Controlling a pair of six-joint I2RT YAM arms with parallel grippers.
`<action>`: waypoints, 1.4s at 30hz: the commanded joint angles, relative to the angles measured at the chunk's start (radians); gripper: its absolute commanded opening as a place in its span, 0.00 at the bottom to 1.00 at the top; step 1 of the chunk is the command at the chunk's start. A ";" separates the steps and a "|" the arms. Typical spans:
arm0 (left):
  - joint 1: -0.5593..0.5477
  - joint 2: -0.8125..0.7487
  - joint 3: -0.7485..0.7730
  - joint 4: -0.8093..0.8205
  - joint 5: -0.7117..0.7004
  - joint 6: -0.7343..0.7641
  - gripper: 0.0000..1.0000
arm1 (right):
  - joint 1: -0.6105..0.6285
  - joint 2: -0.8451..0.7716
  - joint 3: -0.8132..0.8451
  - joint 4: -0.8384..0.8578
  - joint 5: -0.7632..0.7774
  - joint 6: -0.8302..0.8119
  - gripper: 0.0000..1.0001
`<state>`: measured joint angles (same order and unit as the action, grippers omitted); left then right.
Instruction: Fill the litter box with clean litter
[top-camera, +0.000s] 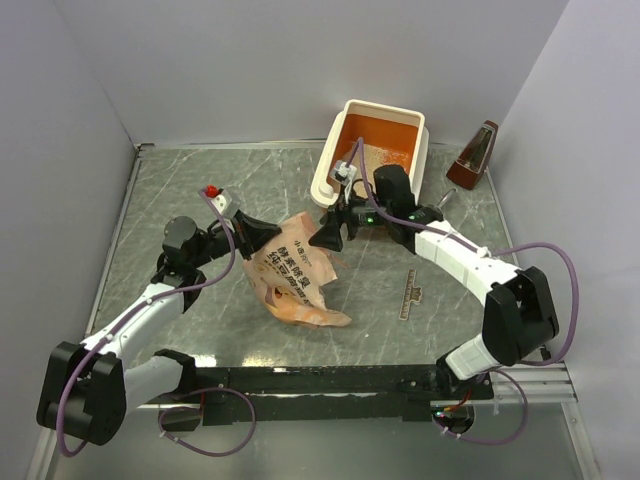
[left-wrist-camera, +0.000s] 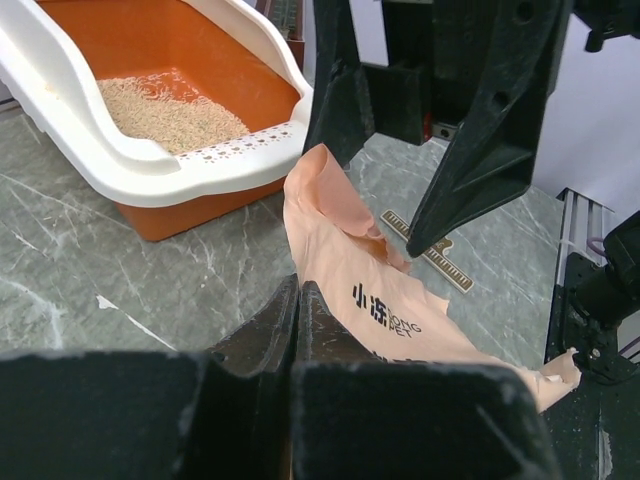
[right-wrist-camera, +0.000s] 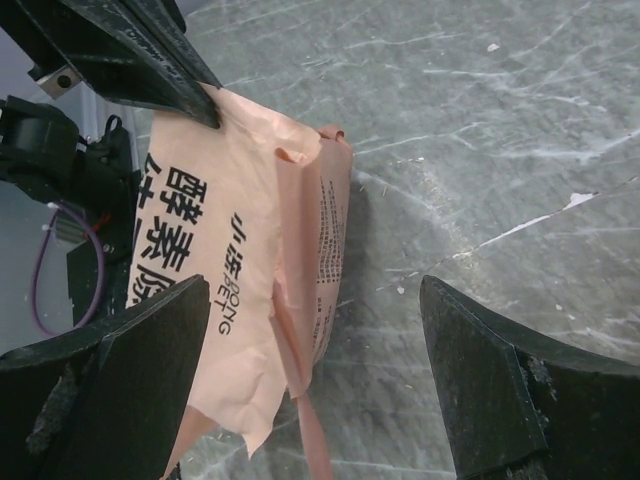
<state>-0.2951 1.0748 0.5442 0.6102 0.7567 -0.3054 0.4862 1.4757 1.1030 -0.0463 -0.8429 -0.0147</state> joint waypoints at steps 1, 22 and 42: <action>-0.001 -0.055 0.028 0.227 0.046 -0.026 0.01 | 0.003 0.018 0.003 0.100 -0.065 0.012 0.92; -0.001 -0.118 0.201 -0.196 -0.226 0.182 0.62 | 0.210 0.089 0.334 -0.274 0.152 -0.117 0.00; -0.001 -0.245 0.234 -0.644 -0.922 0.213 0.76 | 0.453 0.525 1.326 -0.928 0.693 -0.395 0.00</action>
<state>-0.2958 0.8719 0.8200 -0.0349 -0.0643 -0.0898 0.9203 2.1029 2.3901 -1.0847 -0.2256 -0.2874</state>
